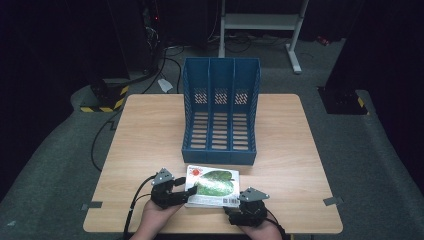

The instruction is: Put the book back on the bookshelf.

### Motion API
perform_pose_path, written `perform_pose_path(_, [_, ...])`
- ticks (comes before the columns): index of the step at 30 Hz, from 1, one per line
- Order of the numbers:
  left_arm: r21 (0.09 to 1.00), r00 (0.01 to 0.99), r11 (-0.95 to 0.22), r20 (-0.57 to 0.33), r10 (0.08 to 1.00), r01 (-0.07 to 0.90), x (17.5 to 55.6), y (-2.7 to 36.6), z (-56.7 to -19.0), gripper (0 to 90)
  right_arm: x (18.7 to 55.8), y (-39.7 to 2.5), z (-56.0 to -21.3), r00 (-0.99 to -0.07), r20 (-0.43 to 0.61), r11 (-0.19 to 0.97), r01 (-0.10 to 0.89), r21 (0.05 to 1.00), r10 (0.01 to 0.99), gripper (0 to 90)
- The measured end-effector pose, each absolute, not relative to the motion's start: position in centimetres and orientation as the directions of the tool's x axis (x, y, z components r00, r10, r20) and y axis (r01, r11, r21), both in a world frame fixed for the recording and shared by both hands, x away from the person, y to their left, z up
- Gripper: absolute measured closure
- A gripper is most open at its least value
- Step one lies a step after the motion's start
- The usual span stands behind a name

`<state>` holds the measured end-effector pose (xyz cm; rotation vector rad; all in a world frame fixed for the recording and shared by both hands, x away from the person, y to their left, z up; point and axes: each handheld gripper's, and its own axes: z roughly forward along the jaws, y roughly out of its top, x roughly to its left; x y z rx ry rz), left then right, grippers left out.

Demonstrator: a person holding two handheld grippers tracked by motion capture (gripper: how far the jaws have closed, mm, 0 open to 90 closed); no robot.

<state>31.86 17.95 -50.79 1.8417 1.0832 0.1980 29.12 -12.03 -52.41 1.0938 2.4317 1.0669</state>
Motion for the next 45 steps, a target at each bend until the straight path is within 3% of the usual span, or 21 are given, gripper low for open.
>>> perform_pose_path(3, [0.775, 0.605, -0.141, -0.35, 0.715, 0.616, 32.0, 17.6, -51.0, 37.1, 29.1, -12.0, -52.4, -0.678, 0.051, 0.445, 0.535, 0.719, 0.733, 20.9])
perform_pose_path(11, [0.774, 0.638, -0.173, -0.35, 0.686, 0.61, 32.1, 17.1, -51.0, 45.0, 29.1, -12.2, -52.3, -0.684, 0.053, 0.449, 0.533, 0.717, 0.728, 22.8])
perform_pose_path(25, [0.806, 0.693, -0.216, -0.298, 0.657, 0.551, 31.8, 17.8, -50.9, 60.2, 29.2, -14.1, -50.6, -0.677, 0.093, 0.372, 0.507, 0.777, 0.73, 40.1])
perform_pose_path(34, [0.837, 0.726, -0.223, -0.264, 0.635, 0.499, 31.3, 17.8, -50.7, 63.6, 32.2, -13.4, -49.3, -0.636, 0.14, 0.301, 0.535, 0.79, 0.759, 40.8])
perform_pose_path(38, [0.84, 0.729, -0.223, -0.261, 0.633, 0.494, 31.2, 17.8, -50.6, 64.0, 32.1, -13.8, -50.6, -0.617, 0.166, 0.259, 0.539, 0.802, 0.769, 43.3])
perform_pose_path(41, [0.848, 0.737, -0.232, -0.242, 0.631, 0.477, 31.1, 17.8, -50.5, 64.2, 31.9, -13.9, -50.6, -0.624, 0.13, 0.286, 0.521, 0.804, 0.77, 42.5])
perform_pose_path(45, [0.852, 0.739, -0.232, -0.235, 0.631, 0.47, 30.9, 17.8, -50.4, 64.3, 31.8, -14.2, -51.0, -0.612, 0.155, 0.271, 0.545, 0.794, 0.776, 40.2])
